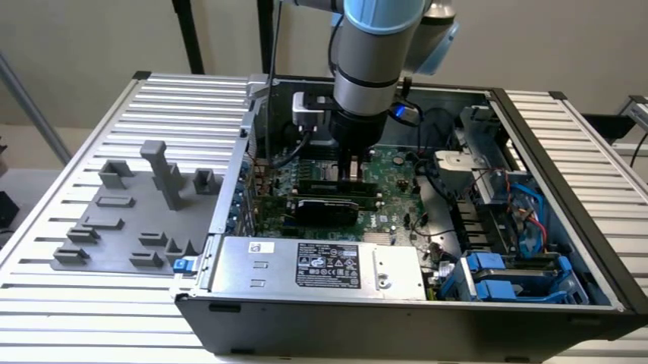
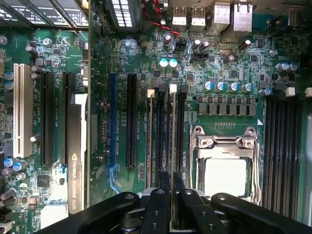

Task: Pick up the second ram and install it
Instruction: 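Insert the second ram into the second slot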

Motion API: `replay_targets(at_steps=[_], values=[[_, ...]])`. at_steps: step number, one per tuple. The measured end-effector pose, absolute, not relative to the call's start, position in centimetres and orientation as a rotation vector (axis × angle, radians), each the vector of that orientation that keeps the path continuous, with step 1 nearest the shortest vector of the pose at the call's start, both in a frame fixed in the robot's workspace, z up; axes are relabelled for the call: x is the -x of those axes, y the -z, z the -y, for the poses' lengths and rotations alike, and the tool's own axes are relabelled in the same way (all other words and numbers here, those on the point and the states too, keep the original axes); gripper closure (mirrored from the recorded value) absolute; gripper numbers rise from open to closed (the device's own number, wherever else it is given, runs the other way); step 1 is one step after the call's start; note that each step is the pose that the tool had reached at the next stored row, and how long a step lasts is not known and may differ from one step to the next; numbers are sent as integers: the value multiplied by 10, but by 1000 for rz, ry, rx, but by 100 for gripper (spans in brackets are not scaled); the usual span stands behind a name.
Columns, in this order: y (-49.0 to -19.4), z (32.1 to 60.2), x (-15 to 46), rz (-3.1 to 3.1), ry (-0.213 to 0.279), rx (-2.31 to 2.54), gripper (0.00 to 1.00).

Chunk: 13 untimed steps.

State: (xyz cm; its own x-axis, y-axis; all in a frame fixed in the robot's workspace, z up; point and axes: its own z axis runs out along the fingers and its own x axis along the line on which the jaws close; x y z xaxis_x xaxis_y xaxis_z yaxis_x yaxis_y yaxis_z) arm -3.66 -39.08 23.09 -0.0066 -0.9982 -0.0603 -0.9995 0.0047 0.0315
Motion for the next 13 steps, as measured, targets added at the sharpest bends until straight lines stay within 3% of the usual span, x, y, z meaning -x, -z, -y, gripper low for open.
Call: replay_targets(at_steps=[13], values=[[-227,391,36,-2212,-101,2199,86]])
